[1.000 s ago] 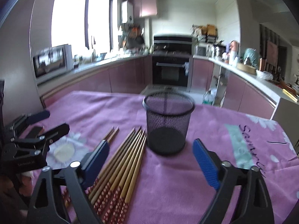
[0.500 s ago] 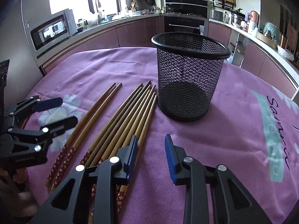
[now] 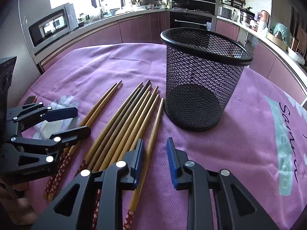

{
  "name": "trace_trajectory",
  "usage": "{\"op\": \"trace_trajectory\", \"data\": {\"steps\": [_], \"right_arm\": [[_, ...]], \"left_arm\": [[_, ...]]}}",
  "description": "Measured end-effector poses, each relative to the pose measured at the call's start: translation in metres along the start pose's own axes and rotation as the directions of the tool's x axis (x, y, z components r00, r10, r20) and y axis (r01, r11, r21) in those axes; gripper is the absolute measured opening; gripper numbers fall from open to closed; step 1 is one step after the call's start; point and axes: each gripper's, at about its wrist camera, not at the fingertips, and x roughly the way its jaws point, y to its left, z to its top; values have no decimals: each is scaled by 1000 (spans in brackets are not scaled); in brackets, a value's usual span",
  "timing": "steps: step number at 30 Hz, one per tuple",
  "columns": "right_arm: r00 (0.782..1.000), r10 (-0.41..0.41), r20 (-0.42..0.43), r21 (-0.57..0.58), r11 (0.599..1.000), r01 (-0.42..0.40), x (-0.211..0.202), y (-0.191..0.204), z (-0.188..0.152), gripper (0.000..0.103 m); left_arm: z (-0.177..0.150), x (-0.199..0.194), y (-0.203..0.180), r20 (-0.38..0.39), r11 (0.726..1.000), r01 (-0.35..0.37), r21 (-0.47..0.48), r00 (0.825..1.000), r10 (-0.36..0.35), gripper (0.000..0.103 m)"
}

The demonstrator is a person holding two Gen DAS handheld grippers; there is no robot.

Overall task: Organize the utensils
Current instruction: 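Close the left tool on one wooden chopstick while the right tool grasps another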

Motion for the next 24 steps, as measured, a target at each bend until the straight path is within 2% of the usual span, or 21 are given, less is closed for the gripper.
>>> {"op": "trace_trajectory", "data": {"steps": [9, 12, 20, 24], "right_arm": [[1000, 27, -3, 21, 999, -27, 1, -7, 3, 18], [1000, 25, -2, 18, 1000, -25, 2, -6, 3, 18], [1000, 9, 1, -3, 1000, -9, 2, -1, 4, 17], [1000, 19, -4, 4, 1000, -19, 3, -1, 6, 8]], "left_arm": [[2, -8, 30, 0, 984, 138, -115, 990, -139, 47], [3, -7, 34, -5, 985, 127, -119, 992, -129, 43], [7, -2, 27, -23, 996, 70, -60, 997, -72, 35], [8, 1, 18, -18, 1000, 6, -31, 1000, -7, 24]]}}
